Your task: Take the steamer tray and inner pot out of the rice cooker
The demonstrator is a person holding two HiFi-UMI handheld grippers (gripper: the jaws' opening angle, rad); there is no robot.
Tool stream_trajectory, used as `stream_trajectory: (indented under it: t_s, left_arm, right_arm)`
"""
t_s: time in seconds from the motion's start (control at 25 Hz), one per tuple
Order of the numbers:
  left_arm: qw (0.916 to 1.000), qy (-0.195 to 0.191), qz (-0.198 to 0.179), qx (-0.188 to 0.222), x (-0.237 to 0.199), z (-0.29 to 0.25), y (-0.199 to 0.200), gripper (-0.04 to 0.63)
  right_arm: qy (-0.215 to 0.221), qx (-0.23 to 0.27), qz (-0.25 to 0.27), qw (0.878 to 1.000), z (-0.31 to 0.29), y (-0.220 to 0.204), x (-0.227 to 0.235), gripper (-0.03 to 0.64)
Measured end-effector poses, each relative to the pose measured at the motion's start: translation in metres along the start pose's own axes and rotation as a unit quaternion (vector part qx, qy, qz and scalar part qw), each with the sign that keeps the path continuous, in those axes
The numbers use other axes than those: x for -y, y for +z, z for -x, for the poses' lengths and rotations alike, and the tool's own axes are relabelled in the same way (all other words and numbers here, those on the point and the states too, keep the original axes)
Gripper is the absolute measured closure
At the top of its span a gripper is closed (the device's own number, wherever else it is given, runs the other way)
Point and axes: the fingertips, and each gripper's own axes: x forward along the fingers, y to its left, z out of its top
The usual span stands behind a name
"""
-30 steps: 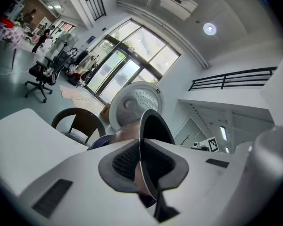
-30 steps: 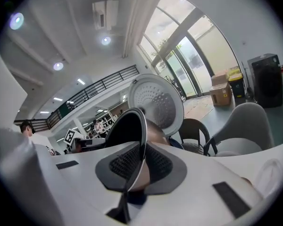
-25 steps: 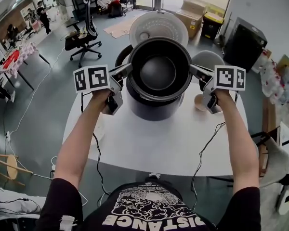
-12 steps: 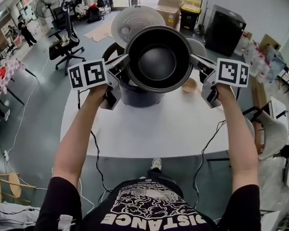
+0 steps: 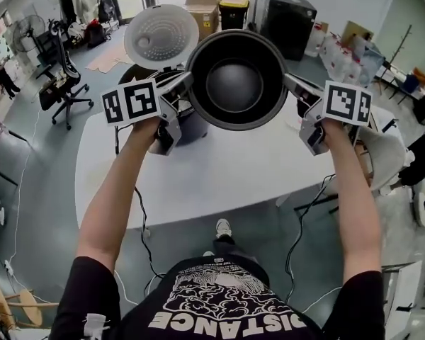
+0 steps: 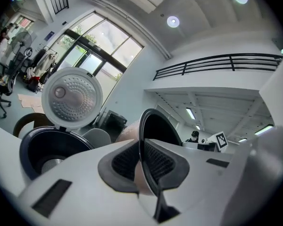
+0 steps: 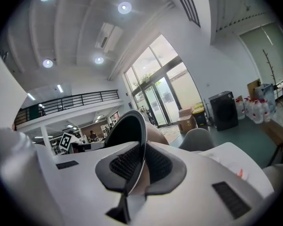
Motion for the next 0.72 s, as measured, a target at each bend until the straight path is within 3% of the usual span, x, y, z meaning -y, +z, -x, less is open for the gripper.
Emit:
stream_trajectory:
  t_s: [0.4, 0.72]
  left_arm:
    - [0.9953, -0.071, 0.017, -0.063, 0.065, -0.06, -0.069, 0.552]
    - [0.9906, -0.08, 0.045, -0.101, 0.045, -0.084, -0.123, 0.552]
  right_arm:
    - [-0.085, 0.018, -0.048, 0.995, 0.102, -0.034, 0.054, 0.566]
    - [-0.116, 0.003, -0.083, 0.99, 0.104, -0.082, 0.088, 0.566]
